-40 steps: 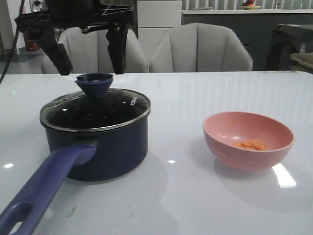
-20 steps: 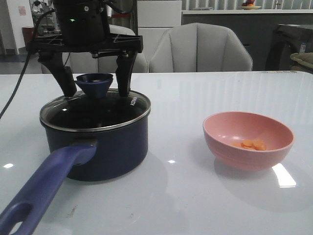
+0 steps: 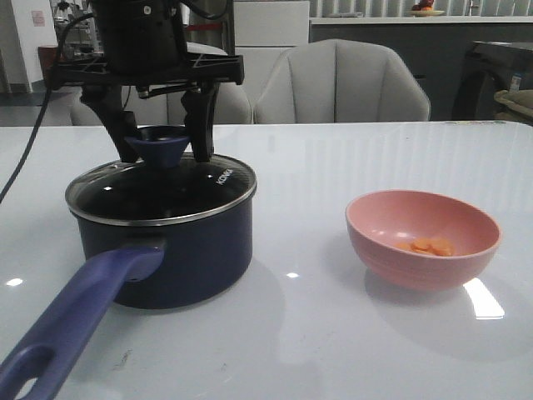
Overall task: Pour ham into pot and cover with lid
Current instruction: 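Lower the left gripper onto the blue knob of the glass lid, then grasp the knob and lift the glass lid off the saucepan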
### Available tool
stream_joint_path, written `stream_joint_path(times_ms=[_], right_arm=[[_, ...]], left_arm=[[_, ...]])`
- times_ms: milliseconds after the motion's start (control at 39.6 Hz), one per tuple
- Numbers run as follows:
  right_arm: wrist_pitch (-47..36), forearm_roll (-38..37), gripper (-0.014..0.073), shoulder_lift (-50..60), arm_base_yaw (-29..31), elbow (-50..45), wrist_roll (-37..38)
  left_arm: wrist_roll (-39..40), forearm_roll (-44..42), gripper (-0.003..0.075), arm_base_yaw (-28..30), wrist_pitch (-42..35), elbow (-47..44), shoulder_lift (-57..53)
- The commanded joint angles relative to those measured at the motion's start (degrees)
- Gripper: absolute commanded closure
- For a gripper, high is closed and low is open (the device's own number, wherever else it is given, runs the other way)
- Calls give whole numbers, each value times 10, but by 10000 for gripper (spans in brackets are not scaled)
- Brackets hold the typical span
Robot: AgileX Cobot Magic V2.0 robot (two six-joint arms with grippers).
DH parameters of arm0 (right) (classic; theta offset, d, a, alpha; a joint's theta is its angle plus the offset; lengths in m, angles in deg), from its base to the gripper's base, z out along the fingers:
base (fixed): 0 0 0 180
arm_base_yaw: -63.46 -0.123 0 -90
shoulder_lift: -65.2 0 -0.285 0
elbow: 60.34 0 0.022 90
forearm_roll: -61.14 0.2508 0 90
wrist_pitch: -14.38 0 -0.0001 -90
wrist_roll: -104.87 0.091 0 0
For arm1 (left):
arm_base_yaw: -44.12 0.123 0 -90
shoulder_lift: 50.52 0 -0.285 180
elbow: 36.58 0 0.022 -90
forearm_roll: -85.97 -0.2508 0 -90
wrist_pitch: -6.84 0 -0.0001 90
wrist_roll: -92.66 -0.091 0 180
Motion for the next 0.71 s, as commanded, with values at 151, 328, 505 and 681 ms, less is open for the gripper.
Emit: stream_joint_path(times_ms=[151, 328, 505, 681], right_arm=[[-43, -4, 440, 11, 5, -6, -3], [-43, -4, 440, 11, 5, -6, -3], [-43, -4, 440, 11, 5, -6, -3], [-43, -4, 440, 11, 5, -6, -3]], left_arm=[[2, -1, 473, 0, 16, 12, -23], [-4, -1, 473, 0, 16, 20, -25], [-28, -2, 473, 0, 24, 45, -25], [-49, -2, 473, 0, 32, 61, -29]])
